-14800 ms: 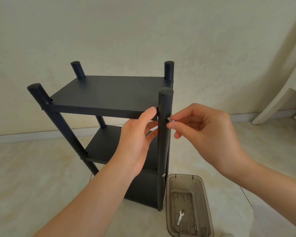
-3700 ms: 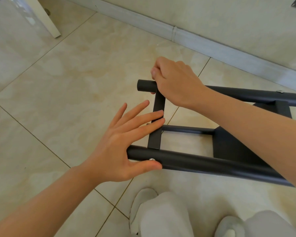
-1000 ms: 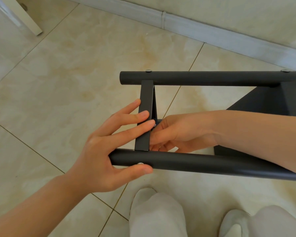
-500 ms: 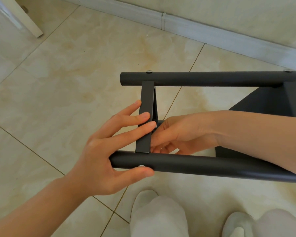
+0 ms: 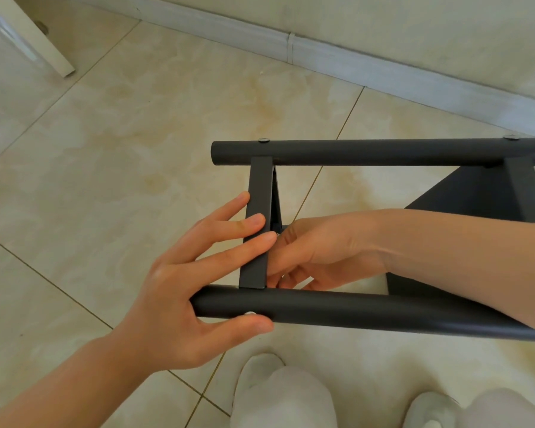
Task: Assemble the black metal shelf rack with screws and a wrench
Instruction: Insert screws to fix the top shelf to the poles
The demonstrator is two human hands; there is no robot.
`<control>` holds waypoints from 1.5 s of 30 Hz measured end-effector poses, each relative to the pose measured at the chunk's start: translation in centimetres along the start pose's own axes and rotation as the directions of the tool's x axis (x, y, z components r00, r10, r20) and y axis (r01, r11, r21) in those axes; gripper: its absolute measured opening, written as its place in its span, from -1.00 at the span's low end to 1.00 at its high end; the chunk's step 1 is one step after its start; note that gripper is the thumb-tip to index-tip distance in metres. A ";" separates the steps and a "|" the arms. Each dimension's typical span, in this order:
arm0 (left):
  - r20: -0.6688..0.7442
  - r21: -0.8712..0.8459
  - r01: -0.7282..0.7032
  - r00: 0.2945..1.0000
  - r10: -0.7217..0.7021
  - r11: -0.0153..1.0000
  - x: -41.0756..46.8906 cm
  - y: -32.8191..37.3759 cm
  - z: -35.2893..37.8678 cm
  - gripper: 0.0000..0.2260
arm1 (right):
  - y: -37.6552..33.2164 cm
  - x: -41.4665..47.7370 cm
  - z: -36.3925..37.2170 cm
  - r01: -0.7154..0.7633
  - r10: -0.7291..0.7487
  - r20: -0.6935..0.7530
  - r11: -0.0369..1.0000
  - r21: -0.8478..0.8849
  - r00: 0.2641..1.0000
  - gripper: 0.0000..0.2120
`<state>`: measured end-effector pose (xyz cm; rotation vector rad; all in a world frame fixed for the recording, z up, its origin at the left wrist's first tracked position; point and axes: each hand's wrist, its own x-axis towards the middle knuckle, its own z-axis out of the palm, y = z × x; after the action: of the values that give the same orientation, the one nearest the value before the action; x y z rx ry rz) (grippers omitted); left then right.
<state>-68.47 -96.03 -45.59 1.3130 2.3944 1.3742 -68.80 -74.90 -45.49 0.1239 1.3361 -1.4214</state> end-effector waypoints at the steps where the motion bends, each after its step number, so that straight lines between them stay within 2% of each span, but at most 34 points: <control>1: -0.001 -0.001 -0.002 1.000 0.002 1.000 0.0 0.0 0.0 -0.43 | 0.0 -0.1 -0.1 0.009 -0.009 0.008 1.000 0.009 1.000 -0.81; 5: -0.002 -0.002 0.002 1.000 -0.002 1.000 0.0 0.0 0.0 -0.41 | -0.3 -0.8 -0.7 0.014 -0.014 0.041 1.000 -0.006 0.999 -0.88; 13: -0.005 0.004 0.017 1.000 -0.017 1.000 -0.1 0.1 0.0 -0.40 | -0.2 -0.1 -0.2 -0.044 0.044 0.002 0.998 -0.039 0.999 -0.66; 18: -0.006 0.007 0.018 1.000 -0.018 1.000 -0.2 0.1 0.0 -0.41 | -0.4 -1.0 -0.7 -0.037 0.039 0.053 0.999 -0.036 0.998 -0.88; 21: -0.004 0.018 0.019 1.000 -0.019 1.000 -0.2 0.1 0.0 -0.42 | -0.3 -0.7 -0.5 -0.058 0.059 0.035 0.998 -0.029 0.998 -0.87; 26: 0.006 0.028 0.011 1.000 -0.011 1.000 -0.2 0.1 -0.1 -0.49 | -0.2 -0.5 -0.4 -0.004 0.003 0.034 1.000 0.019 0.999 -0.86; 31: 0.001 0.043 0.014 1.000 -0.014 0.999 -0.2 0.2 -0.1 -0.46 | -0.1 -0.2 -0.1 -0.036 0.036 0.022 0.999 -0.005 0.999 -0.85; 37: -0.003 0.037 0.018 1.000 -0.018 0.999 -0.2 0.2 0.0 -0.45 | -0.3 -0.8 -0.6 -0.025 0.025 0.085 1.000 -0.001 0.996 -0.84; 45: -0.005 0.038 0.011 1.000 -0.011 0.999 -0.1 0.1 0.0 -0.46 | -0.2 -0.7 -0.4 -0.027 0.026 0.063 0.999 0.020 0.998 -0.86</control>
<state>-68.32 -96.11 -45.60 1.3045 2.4390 1.3369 -68.91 -74.24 -45.02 0.1098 1.2646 -1.4059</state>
